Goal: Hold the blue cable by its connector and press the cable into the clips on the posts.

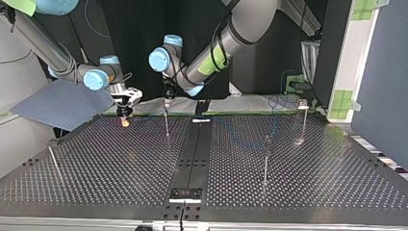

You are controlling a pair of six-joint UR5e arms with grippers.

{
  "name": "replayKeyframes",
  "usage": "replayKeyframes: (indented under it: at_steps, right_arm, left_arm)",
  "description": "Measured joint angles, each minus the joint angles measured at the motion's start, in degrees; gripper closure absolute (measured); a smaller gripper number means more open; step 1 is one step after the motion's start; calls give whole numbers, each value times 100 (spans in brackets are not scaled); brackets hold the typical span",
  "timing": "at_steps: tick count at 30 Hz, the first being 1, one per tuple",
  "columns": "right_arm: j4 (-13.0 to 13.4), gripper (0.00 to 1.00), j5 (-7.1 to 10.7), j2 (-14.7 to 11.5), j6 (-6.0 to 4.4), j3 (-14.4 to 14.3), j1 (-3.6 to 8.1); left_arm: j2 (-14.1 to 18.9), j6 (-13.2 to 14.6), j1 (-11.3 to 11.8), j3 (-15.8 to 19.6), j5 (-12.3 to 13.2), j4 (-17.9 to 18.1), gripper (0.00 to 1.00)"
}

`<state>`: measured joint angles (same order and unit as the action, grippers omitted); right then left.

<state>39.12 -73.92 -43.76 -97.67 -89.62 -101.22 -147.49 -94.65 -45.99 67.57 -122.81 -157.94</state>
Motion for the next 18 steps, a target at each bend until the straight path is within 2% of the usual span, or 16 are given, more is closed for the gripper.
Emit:
replayKeyframes:
  at_steps: [18]
  right_arm:
    - [-2,100,0,1,-13,-1,14]
  left_arm:
    - [1,0,-16,0,-106,-15,0]
